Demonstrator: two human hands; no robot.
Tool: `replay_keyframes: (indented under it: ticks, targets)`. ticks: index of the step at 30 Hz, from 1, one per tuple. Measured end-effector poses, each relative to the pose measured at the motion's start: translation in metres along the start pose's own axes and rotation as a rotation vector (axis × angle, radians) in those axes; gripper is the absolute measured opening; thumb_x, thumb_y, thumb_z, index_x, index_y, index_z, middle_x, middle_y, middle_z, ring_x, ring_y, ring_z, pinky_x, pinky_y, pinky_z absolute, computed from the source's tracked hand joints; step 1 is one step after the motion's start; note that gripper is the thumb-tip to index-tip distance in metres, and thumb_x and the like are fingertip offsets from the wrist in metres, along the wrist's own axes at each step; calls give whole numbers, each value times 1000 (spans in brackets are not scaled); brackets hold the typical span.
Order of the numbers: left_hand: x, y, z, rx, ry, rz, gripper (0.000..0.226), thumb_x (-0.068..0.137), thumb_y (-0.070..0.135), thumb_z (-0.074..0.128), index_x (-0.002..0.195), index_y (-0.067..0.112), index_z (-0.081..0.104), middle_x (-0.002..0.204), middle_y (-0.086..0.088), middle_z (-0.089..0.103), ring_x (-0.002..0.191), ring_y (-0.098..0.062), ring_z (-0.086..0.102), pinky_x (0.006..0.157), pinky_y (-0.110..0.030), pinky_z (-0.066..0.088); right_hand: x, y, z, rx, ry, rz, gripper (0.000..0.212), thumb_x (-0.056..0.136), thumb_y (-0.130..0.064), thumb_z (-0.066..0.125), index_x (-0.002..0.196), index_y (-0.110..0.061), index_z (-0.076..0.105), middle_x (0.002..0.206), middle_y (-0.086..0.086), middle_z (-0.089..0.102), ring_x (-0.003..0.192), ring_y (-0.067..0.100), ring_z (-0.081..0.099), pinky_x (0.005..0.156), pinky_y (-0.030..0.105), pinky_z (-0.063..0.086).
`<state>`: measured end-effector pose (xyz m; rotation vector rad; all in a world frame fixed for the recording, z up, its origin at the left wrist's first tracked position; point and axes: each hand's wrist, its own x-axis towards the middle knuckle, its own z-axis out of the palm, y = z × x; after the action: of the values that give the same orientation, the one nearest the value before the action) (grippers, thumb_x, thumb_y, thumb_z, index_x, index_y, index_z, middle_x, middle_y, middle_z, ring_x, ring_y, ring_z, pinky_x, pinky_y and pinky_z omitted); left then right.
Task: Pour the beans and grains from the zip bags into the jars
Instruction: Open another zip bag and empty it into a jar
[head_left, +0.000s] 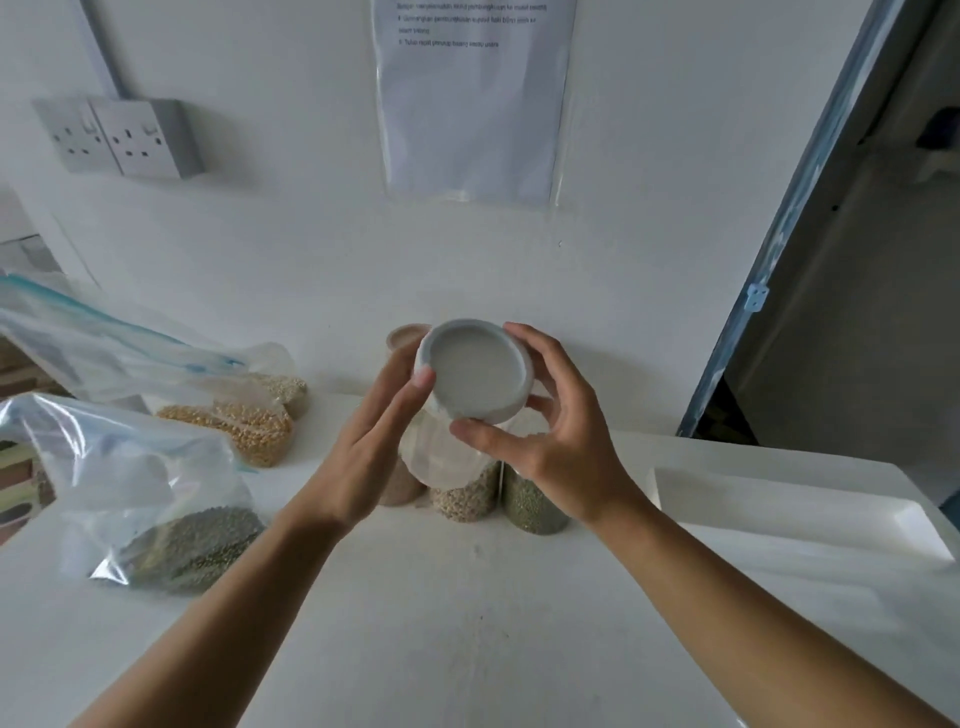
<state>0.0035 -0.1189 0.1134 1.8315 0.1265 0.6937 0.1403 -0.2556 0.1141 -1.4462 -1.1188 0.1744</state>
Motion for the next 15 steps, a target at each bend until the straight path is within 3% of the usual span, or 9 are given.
replay_keyframes:
  ticks: [2,4,7,10,12,15]
  targets:
    - [-15,-9,-18,-10,-68,-38,60,105,53,36,157,24,36,159,0,43,150,-22,35,120,-60,26,-3,-1,12,-7,-68,57,85,68,-47,89,140,-32,48,135,-14,57,129,15,54,98,48,53]
    - [-31,-19,-35,-26,-142,-73,61,103,45,39,159,24,31,162,2,38,151,-22,32,121,-62,24,-6,3,23,-35,-156,107,85,70,-47,87,143,-36,44,135,-17,55,128,10,53,103,45,50]
    - [-58,-38,-53,1,-226,-152,80,88,36,60,161,30,25,162,10,38,149,-15,35,120,-56,30,-13,11,41,-49,-283,185,88,72,-46,84,147,-41,39,140,-11,53,130,10,52,110,45,45]
    - [-81,-66,-61,197,-243,-172,103,82,33,84,161,38,18,159,19,37,145,-8,39,117,-45,39,-22,16,57,-145,-375,236,88,71,-46,80,147,-48,35,146,-12,45,134,11,47,112,47,43]
    - [-90,-81,-57,214,-210,-186,105,78,32,90,158,36,23,153,23,43,141,-3,42,114,-36,42,-27,15,66,-266,-439,263,90,72,-46,78,150,-48,32,148,-16,40,135,6,43,113,43,41]
    - [-96,-94,-47,172,-127,-187,100,75,35,91,154,33,31,146,20,51,135,-6,49,109,-38,45,-34,9,82,-444,-517,293,97,75,-58,73,157,-38,27,149,-16,32,138,7,36,116,40,37]
